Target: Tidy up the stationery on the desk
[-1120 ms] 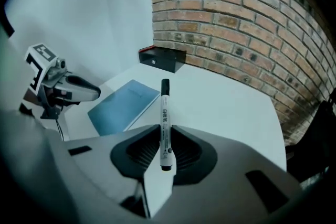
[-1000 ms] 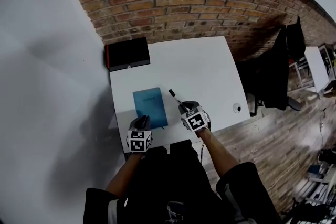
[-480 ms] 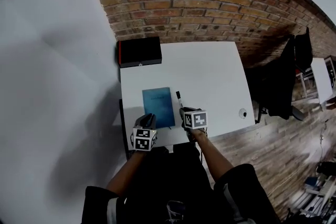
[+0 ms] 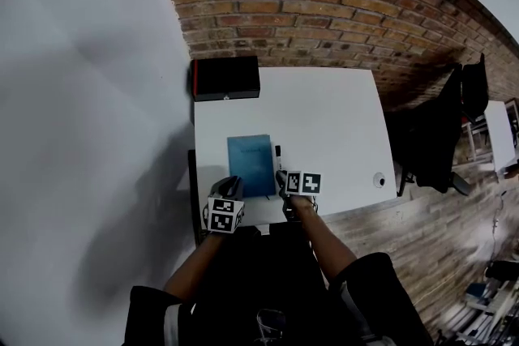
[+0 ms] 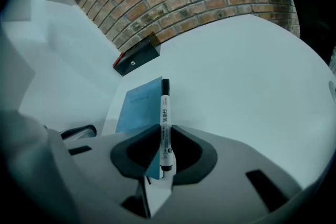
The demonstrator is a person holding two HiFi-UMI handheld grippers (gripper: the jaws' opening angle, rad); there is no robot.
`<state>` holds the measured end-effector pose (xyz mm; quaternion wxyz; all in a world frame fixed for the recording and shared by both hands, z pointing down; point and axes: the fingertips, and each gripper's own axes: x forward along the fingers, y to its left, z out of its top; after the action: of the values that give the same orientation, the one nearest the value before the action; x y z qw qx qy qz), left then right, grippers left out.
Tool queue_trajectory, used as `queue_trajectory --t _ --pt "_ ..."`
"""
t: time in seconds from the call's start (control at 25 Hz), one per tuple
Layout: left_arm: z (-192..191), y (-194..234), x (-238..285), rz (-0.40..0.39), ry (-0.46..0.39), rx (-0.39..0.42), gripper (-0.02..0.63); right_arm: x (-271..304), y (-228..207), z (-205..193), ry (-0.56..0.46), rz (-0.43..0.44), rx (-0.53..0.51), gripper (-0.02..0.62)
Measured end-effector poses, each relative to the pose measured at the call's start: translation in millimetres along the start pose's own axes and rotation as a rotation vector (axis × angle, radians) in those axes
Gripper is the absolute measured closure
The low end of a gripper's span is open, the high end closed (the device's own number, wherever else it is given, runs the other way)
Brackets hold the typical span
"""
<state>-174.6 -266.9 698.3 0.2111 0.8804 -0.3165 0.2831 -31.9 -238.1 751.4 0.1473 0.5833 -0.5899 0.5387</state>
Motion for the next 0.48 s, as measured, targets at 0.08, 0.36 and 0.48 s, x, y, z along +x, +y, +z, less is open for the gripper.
queue_trajectory --t 0.08,0.36,0.48 --pt "-4.2 4.4 -0.3 0.005 0.005 -0.003 0.555 4.6 0.0 -2.1 0.008 0.008 0.010 0.514" --pt "-8.6 13.0 -6.2 0.027 0.012 -0.021 0.554 14.2 0.9 -14.1 0.054 0.051 0.042 0.514" --pt "-10.9 15.5 -7.8 0.034 0.017 -0.024 0.555 16.3 0.8 -16.5 0.057 0.064 0.063 0.514"
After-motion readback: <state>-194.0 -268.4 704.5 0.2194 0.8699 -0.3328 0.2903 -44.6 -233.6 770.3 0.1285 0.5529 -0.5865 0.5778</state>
